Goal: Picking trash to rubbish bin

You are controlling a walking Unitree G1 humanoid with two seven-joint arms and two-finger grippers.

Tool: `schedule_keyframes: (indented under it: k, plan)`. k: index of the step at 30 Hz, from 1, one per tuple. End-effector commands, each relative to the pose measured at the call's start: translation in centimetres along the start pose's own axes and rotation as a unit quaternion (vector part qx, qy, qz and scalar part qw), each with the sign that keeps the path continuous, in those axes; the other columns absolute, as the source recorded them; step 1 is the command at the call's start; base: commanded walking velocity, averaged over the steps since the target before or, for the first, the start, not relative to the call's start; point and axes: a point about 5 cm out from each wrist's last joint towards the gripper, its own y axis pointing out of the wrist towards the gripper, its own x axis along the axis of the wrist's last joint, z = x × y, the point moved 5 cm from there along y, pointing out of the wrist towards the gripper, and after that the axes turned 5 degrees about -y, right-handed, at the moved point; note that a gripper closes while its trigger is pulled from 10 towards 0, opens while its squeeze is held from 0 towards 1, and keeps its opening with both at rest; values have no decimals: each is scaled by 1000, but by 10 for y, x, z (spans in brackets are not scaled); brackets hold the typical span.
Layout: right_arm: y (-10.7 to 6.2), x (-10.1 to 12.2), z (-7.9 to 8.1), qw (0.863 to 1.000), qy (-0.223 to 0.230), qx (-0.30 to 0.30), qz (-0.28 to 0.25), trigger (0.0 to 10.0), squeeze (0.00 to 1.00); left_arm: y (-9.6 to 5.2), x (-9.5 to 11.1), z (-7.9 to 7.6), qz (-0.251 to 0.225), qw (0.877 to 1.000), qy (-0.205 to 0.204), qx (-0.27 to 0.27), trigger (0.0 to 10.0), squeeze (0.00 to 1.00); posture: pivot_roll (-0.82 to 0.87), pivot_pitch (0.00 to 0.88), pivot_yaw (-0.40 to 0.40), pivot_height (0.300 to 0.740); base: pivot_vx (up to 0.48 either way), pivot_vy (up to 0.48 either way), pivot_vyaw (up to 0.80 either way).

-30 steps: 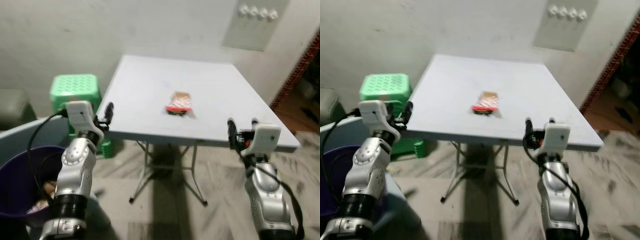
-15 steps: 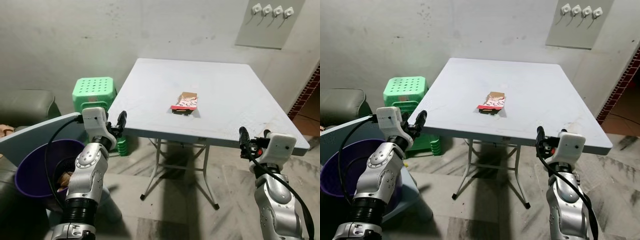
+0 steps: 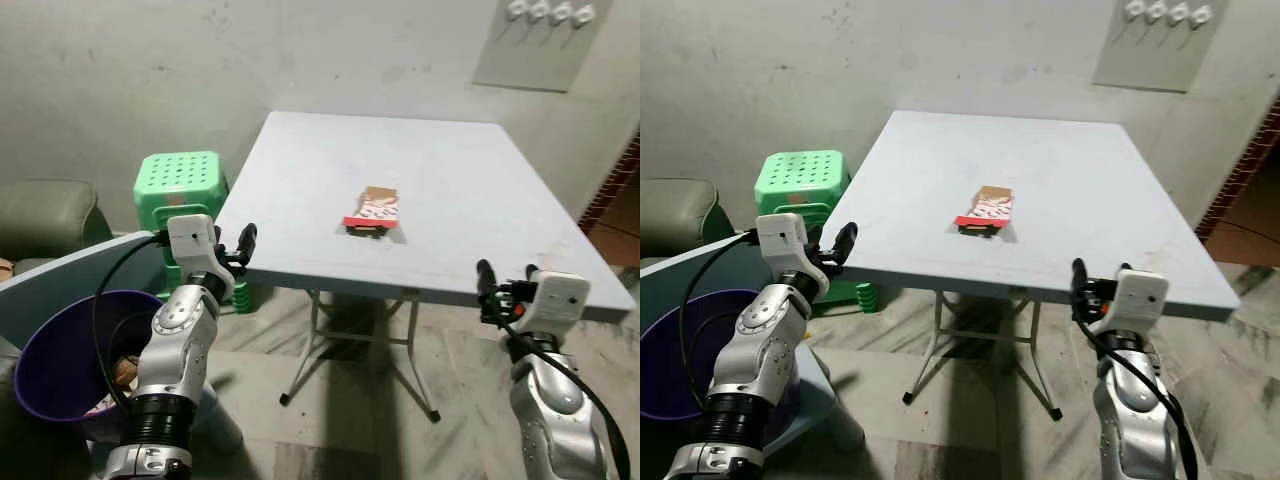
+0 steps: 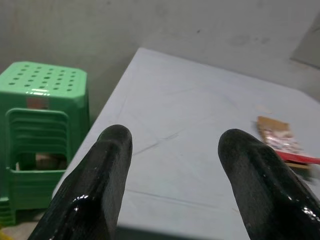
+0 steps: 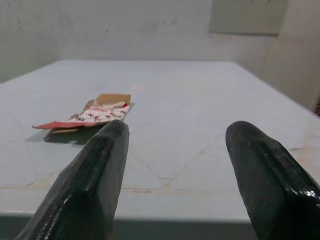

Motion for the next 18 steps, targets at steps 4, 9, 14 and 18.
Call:
schedule_keyframes:
  k: [4,9,14,18]
  plan:
    - [0,4,0,1000,3,6,-2,10000,0,2,6,-7,-5,1000,0,-12,10000,0,-5,0,-41,740,313,0,0]
    - [-2,2,1,1000,6,11,7,10000,0,1,6,-7,-4,1000,1,-11,10000,0,-6,0,-41,740,311,0,0]
    - [-3,-5,4,999,7,25,31,10000,0,1,6,-10,-4,1000,12,-15,10000,0,-6,0,-42,740,222,0,0]
    - [-5,-9,6,998,-18,47,43,10000,0,-1,5,-18,-1,999,27,-34,10000,0,-7,0,-41,740,0,0,0]
